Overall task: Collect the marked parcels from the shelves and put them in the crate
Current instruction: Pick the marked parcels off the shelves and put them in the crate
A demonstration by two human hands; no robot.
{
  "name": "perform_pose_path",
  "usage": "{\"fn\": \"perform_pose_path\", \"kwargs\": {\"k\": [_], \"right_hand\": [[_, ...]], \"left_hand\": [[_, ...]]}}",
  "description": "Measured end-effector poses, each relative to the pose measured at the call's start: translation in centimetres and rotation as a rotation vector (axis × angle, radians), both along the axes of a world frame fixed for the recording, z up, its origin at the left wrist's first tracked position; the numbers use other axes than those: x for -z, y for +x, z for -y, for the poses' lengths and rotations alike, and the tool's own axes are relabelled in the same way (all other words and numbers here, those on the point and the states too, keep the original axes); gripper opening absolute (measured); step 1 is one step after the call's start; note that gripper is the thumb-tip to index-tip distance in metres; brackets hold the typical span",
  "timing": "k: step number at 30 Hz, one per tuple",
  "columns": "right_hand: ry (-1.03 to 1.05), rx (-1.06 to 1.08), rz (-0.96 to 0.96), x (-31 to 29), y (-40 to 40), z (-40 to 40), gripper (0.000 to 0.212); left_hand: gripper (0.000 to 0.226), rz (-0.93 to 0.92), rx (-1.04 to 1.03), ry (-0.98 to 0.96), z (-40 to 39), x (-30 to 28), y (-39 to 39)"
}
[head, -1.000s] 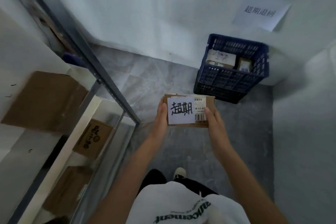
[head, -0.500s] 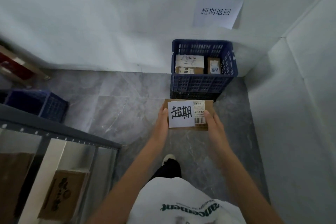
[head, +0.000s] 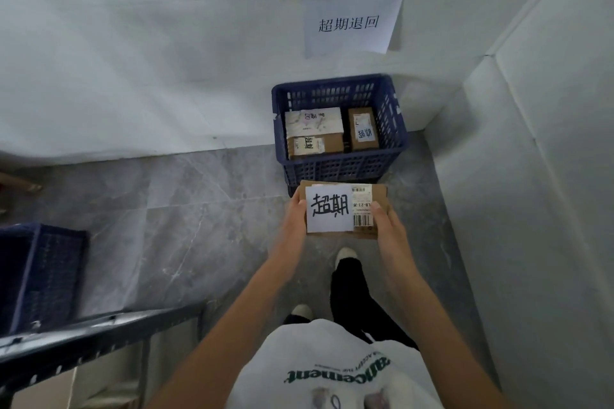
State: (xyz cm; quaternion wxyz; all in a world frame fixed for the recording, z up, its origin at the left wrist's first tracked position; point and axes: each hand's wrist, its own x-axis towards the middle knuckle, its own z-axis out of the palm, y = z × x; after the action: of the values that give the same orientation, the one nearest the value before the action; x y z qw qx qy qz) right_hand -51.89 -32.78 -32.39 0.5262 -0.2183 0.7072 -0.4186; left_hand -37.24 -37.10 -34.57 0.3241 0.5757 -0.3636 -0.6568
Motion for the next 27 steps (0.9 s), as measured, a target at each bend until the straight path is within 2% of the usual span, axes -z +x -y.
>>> {"fn": "perform_pose_path", "kwargs": {"k": [8,11,15,20,27], "right_hand": [[0.055,-0.072,-0.002,1.5,-8.2,10.8,0.046],[0.061,-0.099,0.006,2.1,-10.6,14.6,0.041],[0.096,-0.103,0.02,3.6,-12.1,18.2,0.035],[0.202,-0.087,0.039,6.4,-13.3,21.5,0.042],[0.237,-0.036,-0.007,9.6,-15.4,26.5,0.04]], "left_hand": [[0.045,0.013,-0.075,0.109,9.5,0.6,-7.6],[0.059,0.027,-0.096,0.119,12.6,2.2,-9.6],[0.039,0.043,-0.162,0.133,15.8,2.4,-11.3],[0.037,0.06,-0.185,0.273,20.1,5.0,-12.1],[0.039,0.082,-0.133,0.4,26.4,7.8,-14.4]]}}
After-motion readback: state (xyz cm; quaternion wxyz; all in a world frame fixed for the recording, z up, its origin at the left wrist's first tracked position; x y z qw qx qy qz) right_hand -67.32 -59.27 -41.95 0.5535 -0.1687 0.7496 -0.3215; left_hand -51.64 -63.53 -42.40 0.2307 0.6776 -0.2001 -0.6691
